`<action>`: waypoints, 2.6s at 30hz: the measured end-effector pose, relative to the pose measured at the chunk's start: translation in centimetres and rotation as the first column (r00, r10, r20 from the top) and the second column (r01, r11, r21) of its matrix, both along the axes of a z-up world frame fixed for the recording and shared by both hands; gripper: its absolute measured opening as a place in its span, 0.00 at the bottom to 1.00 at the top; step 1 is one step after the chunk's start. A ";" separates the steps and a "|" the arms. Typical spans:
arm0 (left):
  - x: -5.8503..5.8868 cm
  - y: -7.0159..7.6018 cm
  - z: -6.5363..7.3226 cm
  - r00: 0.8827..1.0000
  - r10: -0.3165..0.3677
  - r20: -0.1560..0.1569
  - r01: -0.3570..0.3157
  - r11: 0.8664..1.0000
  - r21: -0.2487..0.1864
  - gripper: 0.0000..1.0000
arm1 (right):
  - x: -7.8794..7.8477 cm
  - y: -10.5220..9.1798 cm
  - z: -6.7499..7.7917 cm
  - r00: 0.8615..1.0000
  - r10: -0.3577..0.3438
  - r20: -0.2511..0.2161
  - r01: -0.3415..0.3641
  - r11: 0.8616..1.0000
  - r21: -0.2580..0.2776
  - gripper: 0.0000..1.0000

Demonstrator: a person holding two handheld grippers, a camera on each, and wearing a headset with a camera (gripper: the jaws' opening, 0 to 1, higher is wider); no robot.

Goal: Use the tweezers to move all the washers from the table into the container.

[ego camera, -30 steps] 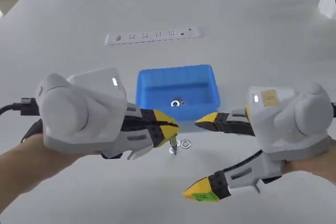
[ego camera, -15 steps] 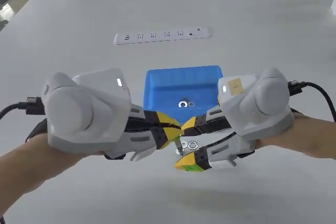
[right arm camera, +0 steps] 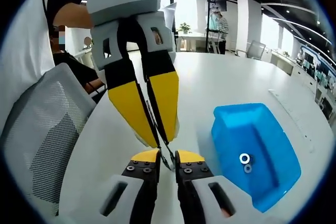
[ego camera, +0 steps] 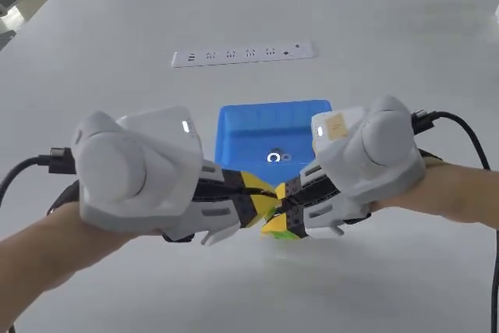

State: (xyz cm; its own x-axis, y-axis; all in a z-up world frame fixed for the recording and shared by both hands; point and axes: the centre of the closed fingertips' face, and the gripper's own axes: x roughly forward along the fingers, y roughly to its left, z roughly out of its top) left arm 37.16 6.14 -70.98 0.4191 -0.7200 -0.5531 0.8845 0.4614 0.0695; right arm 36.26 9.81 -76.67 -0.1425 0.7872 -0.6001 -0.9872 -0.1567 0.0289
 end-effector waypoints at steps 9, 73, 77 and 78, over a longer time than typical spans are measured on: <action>0.7 0.1 0.0 1.000 0.016 -0.001 -0.016 1.000 -0.005 0.05 | 0.2 -0.1 -0.5 0.997 0.022 0.078 -0.020 1.000 -0.023 0.11; -1.8 8.4 1.6 0.941 0.339 0.003 -0.336 0.934 -0.117 0.67 | 1.4 -0.1 7.5 0.989 -0.036 0.145 0.030 0.999 0.043 0.10; -2.1 8.6 1.2 0.934 0.357 -0.005 -0.355 0.926 -0.130 0.74 | 1.8 0.2 8.5 0.986 -0.042 0.159 0.034 0.998 0.054 0.10; -2.2 8.7 1.2 0.932 0.363 -0.007 -0.360 0.923 -0.137 0.74 | 2.1 0.2 8.7 0.986 -0.045 0.163 0.036 0.998 0.056 0.10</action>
